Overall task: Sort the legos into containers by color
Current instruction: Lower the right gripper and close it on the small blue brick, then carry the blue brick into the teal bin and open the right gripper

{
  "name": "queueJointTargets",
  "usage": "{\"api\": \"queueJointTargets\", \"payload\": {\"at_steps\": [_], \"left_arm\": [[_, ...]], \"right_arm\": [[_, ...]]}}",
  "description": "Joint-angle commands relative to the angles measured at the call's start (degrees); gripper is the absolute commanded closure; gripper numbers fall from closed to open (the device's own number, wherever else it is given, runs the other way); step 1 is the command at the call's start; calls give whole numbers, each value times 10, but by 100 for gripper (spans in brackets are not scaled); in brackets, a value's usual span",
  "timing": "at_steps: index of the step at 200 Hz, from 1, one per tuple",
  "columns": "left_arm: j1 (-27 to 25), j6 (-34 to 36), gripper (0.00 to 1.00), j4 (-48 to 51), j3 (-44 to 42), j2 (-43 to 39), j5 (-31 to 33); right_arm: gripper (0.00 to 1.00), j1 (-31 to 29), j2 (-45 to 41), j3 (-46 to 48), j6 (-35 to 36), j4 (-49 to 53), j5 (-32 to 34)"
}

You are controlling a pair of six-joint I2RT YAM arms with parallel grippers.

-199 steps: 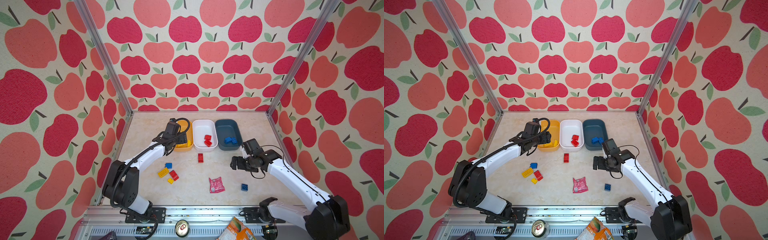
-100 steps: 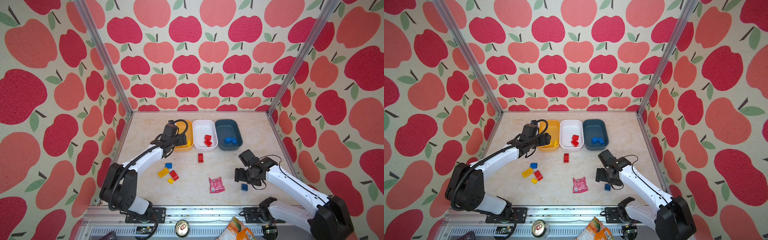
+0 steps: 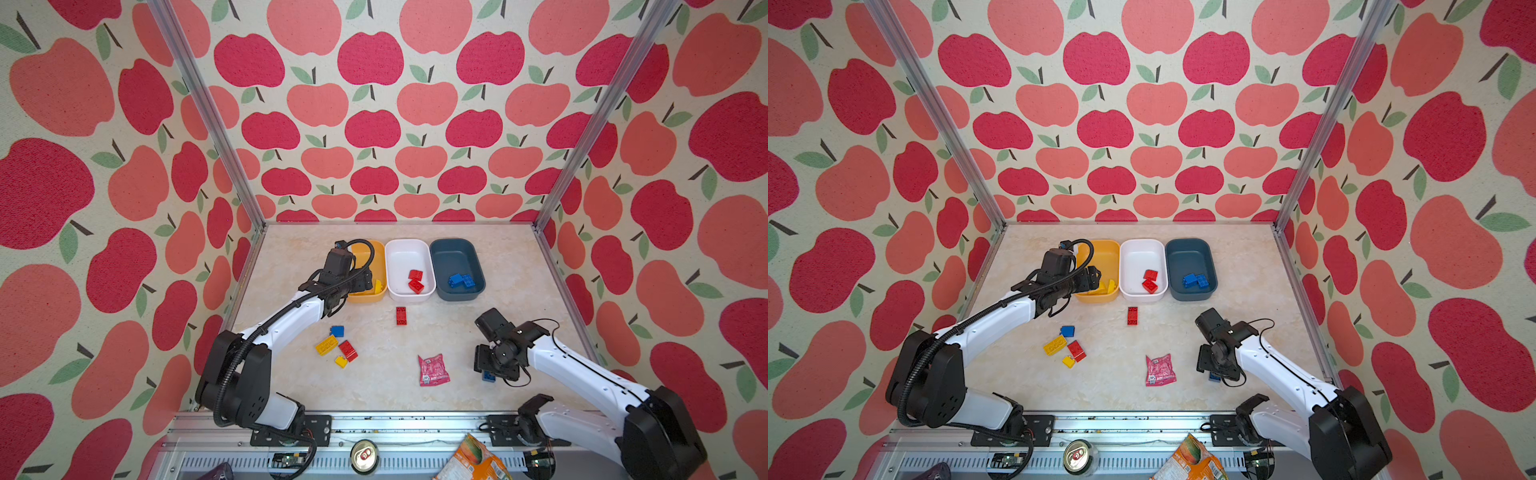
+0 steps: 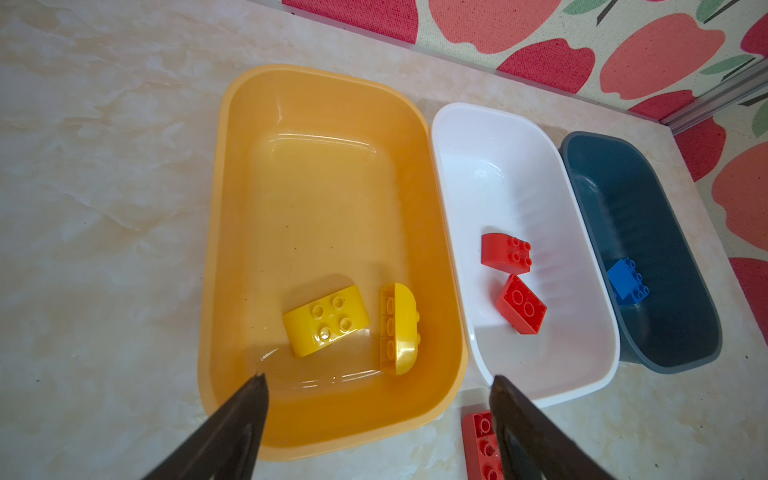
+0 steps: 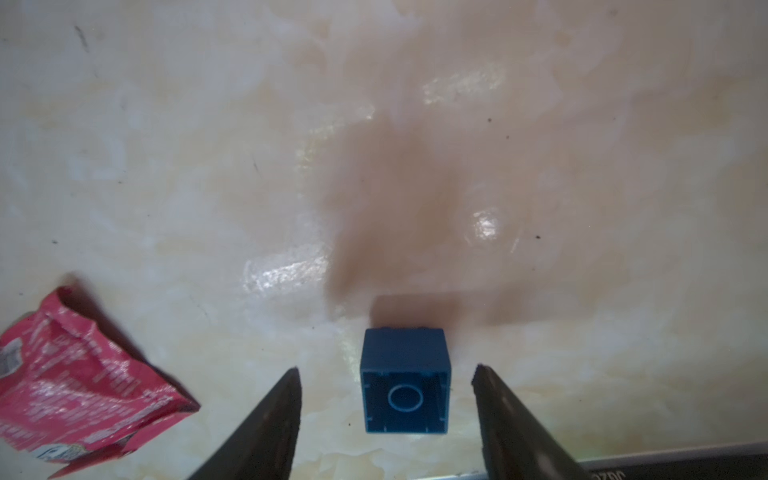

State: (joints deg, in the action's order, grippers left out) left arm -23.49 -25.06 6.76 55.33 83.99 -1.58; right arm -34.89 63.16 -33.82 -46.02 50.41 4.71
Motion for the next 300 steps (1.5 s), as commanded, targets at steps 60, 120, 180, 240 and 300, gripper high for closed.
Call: {"api": "queueJointTargets", "payload": {"at_steps": [60, 120, 180, 240, 300], "left_arm": [[6, -12, 14, -9, -12, -14, -5], [12, -14, 14, -12, -21, -22, -7], [12, -16, 14, -12, -27, -32, -5], [13, -21, 14, -13, -35, -37, -6], [13, -30, 14, -17, -52, -52, -5]], "right_arm": [[47, -4, 42, -13, -4, 19, 16], [65, -4, 51, -19, 2, 20, 16], [73, -4, 35, -31, 3, 16, 13], [73, 3, 38, -149, 55, 44, 63], [73, 59, 126, -289, 153, -16, 71]]}}
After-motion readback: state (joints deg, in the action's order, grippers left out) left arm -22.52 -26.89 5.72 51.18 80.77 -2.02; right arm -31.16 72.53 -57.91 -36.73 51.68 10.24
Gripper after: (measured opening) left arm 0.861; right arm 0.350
